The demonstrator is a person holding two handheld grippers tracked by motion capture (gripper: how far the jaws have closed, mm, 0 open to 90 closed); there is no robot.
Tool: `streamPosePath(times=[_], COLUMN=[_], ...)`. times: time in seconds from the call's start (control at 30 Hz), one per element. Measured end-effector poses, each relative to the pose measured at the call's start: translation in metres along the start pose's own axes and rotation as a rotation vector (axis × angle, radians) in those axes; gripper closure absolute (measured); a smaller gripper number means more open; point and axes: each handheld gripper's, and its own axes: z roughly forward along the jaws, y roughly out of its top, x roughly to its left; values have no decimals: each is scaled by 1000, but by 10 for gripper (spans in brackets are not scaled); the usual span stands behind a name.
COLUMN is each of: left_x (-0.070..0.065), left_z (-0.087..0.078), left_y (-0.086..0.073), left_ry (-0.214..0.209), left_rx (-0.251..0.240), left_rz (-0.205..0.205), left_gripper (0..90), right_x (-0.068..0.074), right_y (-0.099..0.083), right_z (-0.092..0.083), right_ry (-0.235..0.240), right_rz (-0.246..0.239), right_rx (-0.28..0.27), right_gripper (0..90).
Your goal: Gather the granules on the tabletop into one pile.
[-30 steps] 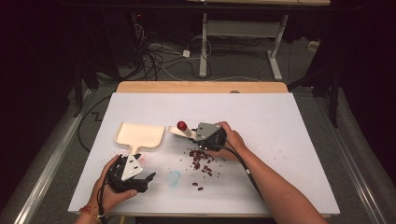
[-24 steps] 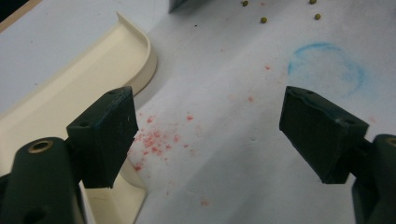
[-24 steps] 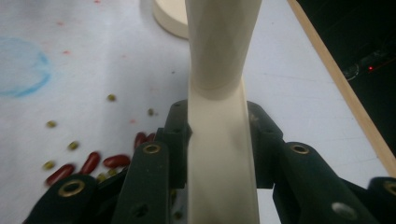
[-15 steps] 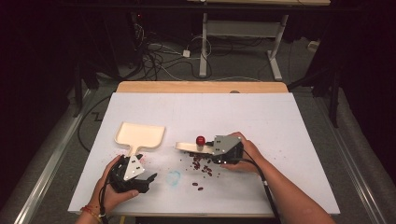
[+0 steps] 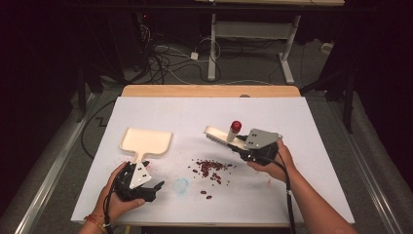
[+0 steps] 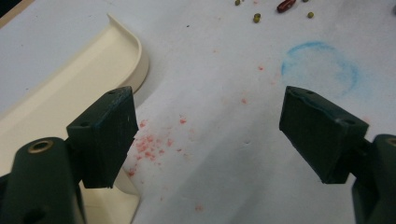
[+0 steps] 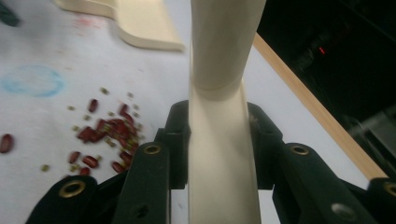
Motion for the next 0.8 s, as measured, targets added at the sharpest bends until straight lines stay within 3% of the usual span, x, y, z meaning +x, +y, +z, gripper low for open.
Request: streamPosePath(times=[0.2, 0.37, 0.5, 0.67, 0.8], left_x=[0, -2, -2, -2, -3], left_z=[1, 2, 2, 2, 2], left_y=[1, 2, 1, 2, 2], left_ry=[-5, -5, -8, -10, -9], left_rx=[5, 8, 11, 13, 14], left_rz=[7, 13, 15, 19, 25], left_gripper=[182, 183, 183, 182, 182], right_x=[-13, -13, -1, 22, 37], right_y=[-16, -28, -32, -25, -15], right_z=[-10, -4, 0, 1, 2], right_ry=[-121, -184, -173, -150, -105], right_rz=[103, 133, 143, 145, 150], right_rx=[129, 240, 265, 271, 245], right_gripper=[670, 671, 671, 670, 670])
